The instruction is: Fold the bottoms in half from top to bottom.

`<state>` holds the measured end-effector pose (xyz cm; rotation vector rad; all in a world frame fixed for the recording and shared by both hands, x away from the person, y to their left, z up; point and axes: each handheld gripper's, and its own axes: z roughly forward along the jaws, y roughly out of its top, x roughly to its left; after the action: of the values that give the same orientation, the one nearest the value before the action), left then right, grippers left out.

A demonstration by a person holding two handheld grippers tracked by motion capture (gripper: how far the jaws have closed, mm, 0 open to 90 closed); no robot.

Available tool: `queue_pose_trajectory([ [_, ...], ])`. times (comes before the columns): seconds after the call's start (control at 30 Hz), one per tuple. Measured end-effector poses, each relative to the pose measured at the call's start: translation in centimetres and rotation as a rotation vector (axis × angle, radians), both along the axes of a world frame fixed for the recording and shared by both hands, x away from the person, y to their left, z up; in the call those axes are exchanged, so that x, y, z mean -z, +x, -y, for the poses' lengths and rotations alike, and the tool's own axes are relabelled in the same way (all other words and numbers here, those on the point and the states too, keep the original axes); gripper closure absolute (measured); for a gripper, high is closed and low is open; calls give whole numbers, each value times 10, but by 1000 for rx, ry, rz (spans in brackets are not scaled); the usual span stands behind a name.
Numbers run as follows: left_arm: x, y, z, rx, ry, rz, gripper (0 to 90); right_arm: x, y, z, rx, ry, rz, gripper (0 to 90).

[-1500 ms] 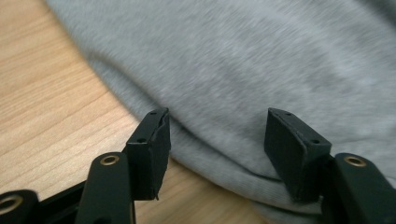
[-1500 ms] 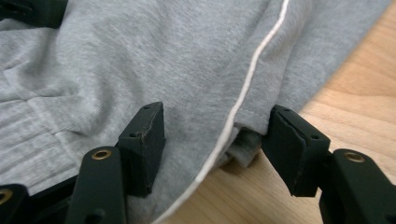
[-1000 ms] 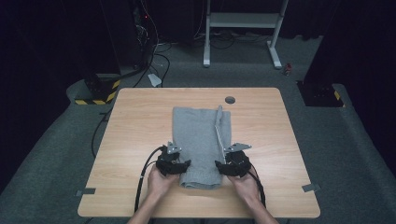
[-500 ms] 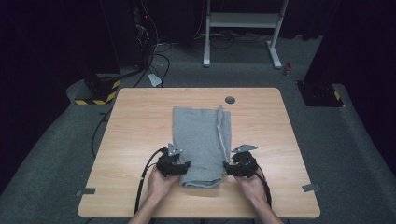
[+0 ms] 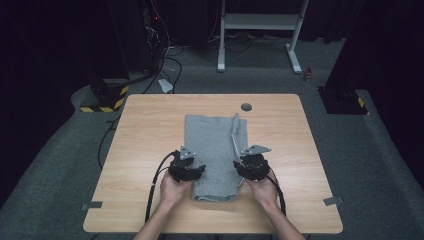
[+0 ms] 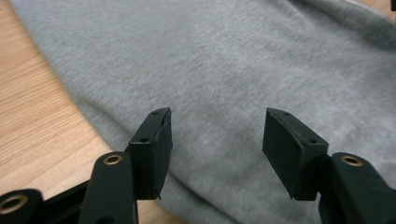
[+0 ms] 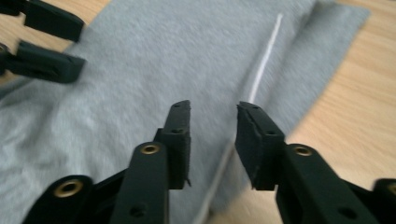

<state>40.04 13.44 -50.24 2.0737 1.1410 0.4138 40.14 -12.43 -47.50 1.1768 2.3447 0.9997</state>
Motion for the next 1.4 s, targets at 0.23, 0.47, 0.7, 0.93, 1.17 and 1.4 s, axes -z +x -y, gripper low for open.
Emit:
queue_pose_trajectory([
  [0.23,9,14,3,-8,19,-38,424,12,19,-10,-6,-36,-32,735],
  [0.47,12,12,4,3,55,-41,418,24,22,9,48,-77,-74,701],
  [0.7,13,-11,10,55,69,-19,423,27,5,15,17,-99,-80,698],
  [0.93,7,-34,5,75,-12,-41,427,18,-27,22,-40,-87,-66,672],
  [1.17,-6,-1,0,-1,-23,-11,422,-1,4,11,-24,-10,-10,663],
  [1.4,4,27,1,-24,22,-33,425,16,45,-8,22,-12,-51,656],
])
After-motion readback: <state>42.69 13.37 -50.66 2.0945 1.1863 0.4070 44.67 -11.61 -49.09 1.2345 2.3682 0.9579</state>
